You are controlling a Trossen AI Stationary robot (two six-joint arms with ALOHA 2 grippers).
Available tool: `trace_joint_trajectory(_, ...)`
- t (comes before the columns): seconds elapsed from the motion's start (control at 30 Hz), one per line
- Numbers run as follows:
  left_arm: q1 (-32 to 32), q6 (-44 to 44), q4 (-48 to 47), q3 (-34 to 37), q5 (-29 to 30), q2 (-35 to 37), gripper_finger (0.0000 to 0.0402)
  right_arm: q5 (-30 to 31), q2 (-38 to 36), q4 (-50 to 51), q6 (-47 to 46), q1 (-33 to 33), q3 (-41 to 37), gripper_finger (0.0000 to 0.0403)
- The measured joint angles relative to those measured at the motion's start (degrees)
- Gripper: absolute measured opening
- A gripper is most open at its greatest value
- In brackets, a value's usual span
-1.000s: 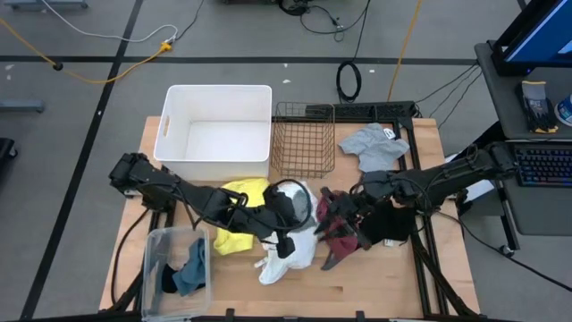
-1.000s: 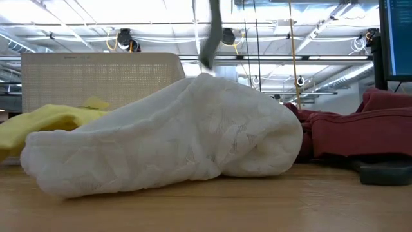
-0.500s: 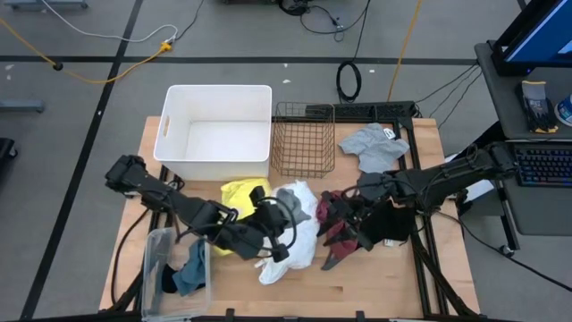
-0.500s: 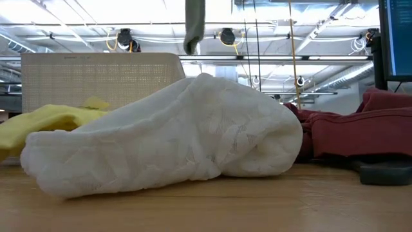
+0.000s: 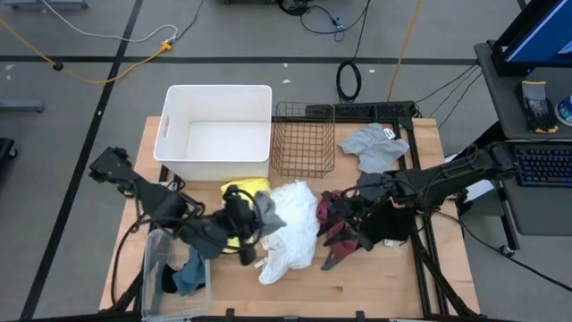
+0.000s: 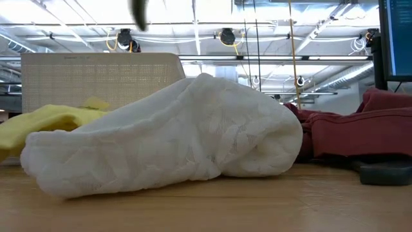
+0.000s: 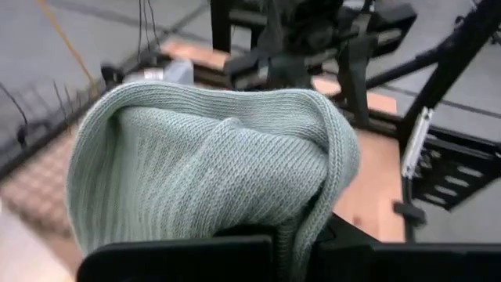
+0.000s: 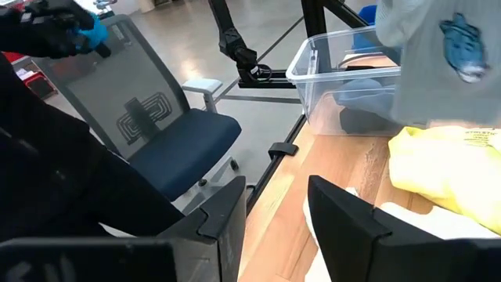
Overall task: Pick & Place Cloths
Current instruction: Put the gray sock into the transparent bin
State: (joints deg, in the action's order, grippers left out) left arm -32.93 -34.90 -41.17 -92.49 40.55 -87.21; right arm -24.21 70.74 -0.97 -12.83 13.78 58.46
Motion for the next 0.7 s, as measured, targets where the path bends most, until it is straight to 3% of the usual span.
trace_joint_trajectory(0.47,-5.17,-24.01,-19.62,-0.26,-11.08,7.05,0.0000,0.33,0.00,-0.02,0.09,-0.11,0.00,0.0132)
trace_joint_trajectory(0.7,-9.33,-35.76,-35.69,-9.27,-14.26,6.15,0.0000,0.35,0.00,0.00,0.23,-0.09,0.00,0.0132)
